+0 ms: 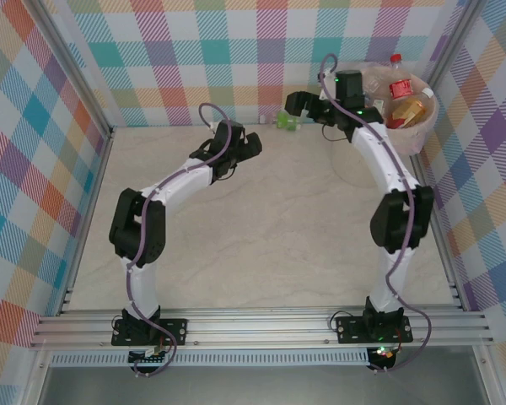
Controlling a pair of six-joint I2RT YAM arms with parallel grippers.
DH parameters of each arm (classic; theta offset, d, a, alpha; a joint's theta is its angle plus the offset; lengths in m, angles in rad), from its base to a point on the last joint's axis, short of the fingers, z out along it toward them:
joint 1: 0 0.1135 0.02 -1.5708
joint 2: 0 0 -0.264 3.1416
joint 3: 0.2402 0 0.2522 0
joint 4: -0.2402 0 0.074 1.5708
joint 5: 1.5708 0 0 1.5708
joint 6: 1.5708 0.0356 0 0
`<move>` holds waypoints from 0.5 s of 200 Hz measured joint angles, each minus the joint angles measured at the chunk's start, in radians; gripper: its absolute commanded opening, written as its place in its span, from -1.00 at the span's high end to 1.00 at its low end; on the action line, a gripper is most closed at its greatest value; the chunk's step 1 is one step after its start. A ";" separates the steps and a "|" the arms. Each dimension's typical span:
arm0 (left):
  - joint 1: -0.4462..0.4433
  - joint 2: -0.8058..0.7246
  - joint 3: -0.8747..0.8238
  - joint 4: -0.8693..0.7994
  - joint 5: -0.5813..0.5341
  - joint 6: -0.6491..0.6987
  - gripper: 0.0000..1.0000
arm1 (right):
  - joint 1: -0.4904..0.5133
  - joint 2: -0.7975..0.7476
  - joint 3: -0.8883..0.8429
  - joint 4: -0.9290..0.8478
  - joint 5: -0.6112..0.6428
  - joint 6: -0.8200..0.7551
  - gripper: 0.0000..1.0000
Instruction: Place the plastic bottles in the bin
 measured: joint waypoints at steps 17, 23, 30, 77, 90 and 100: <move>0.017 0.092 0.112 0.002 0.000 -0.010 -1.00 | 0.020 0.114 0.090 0.004 0.045 0.050 -0.99; 0.022 0.122 0.151 0.000 0.000 -0.012 -1.00 | 0.026 0.153 0.123 0.003 0.065 0.067 -0.99; 0.028 0.157 0.194 -0.003 0.000 -0.014 -1.00 | 0.032 0.200 0.167 0.002 0.089 0.089 -0.99; 0.074 0.317 0.395 0.005 0.052 -0.016 -1.00 | 0.049 0.486 0.465 -0.004 0.243 0.192 -0.99; 0.085 0.370 0.464 0.021 0.077 -0.013 -1.00 | 0.048 0.540 0.515 -0.002 0.287 0.211 -0.99; 0.092 0.403 0.499 0.037 0.092 -0.010 -1.00 | 0.048 0.572 0.539 0.005 0.316 0.222 -0.99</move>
